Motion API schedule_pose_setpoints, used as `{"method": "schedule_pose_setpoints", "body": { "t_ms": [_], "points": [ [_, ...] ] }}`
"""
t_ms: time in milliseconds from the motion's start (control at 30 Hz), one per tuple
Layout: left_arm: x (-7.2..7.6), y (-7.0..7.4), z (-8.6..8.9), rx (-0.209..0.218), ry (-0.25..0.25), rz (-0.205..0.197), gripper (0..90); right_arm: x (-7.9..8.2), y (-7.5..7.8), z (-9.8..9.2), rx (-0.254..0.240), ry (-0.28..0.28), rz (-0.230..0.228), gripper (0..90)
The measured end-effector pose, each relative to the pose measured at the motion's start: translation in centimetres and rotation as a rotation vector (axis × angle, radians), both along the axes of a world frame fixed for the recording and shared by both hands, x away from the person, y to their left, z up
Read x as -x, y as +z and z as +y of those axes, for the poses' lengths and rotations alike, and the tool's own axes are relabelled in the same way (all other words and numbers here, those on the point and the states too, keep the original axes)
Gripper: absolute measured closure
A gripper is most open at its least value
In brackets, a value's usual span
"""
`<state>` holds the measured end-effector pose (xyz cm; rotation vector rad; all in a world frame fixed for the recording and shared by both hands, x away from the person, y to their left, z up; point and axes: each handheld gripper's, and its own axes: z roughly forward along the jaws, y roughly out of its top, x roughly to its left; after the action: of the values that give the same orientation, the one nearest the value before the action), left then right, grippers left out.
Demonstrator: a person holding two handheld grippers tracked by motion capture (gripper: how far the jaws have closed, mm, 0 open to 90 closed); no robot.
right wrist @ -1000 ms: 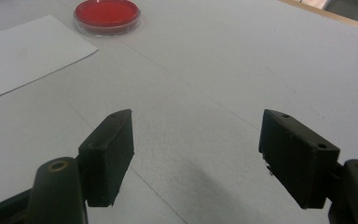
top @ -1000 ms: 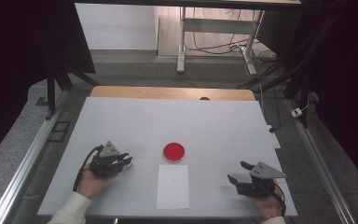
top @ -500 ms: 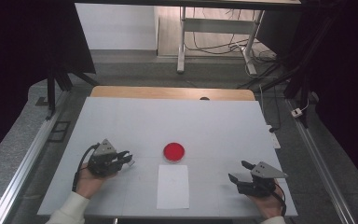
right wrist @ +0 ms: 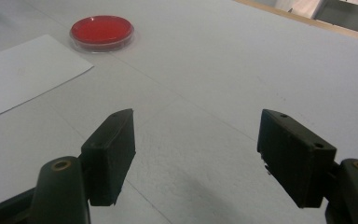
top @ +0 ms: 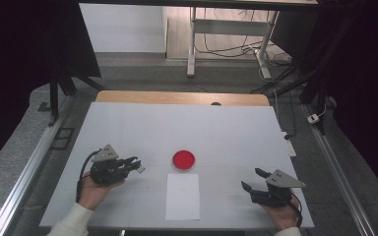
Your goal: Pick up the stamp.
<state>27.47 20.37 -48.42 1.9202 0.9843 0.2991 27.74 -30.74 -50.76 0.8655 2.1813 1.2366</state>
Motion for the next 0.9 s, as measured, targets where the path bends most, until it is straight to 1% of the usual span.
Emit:
{"method": "schedule_pose_setpoints", "body": {
  "t_ms": [133, 233, 300, 333, 400, 467, 567, 633, 800, 900],
  "points": [
    [0.2, 0.3, -0.1, 0.021, -0.016, -0.005, 75.6, 0.0, 0.0, 0.2, 0.009, 0.002, -0.009, 27.3],
    [0.2, 0.6, -0.3, 0.035, -0.025, -0.008, 75.6, 0.1, 0.0, 0.2, -0.001, 0.006, -0.012, 27.3],
    [0.1, 0.8, -0.3, 0.049, -0.031, -0.010, 75.6, 0.2, 0.1, 0.0, -0.006, 0.001, -0.014, 27.4],
    [0.1, 0.9, -0.4, 0.057, -0.031, -0.010, 75.6, 0.2, 0.1, -0.2, -0.020, -0.001, -0.012, 27.6],
    [0.1, 1.1, -0.4, 0.074, -0.033, -0.007, 75.6, 0.2, 0.0, -0.2, -0.021, -0.002, -0.009, 27.6],
    [0.1, 1.1, -0.6, 0.074, -0.033, -0.007, 75.6, 0.3, 0.0, -0.3, -0.017, -0.003, -0.010, 27.6],
    [0.3, 1.3, -0.8, 0.078, -0.032, -0.010, 75.6, 0.5, 0.2, -0.3, -0.026, -0.005, -0.016, 27.7],
    [0.5, 1.4, -0.9, 0.088, -0.029, -0.013, 75.6, 0.6, 0.2, -0.2, -0.025, -0.004, -0.018, 27.7],
    [0.7, 1.7, -1.4, 0.104, -0.047, -0.020, 75.6, 0.9, 0.4, 0.1, -0.019, 0.003, -0.032, 28.1],
    [0.7, 1.8, -1.8, 0.111, -0.060, -0.016, 75.6, 0.9, 0.4, 0.2, -0.019, 0.004, -0.030, 28.1]
  ]
}}
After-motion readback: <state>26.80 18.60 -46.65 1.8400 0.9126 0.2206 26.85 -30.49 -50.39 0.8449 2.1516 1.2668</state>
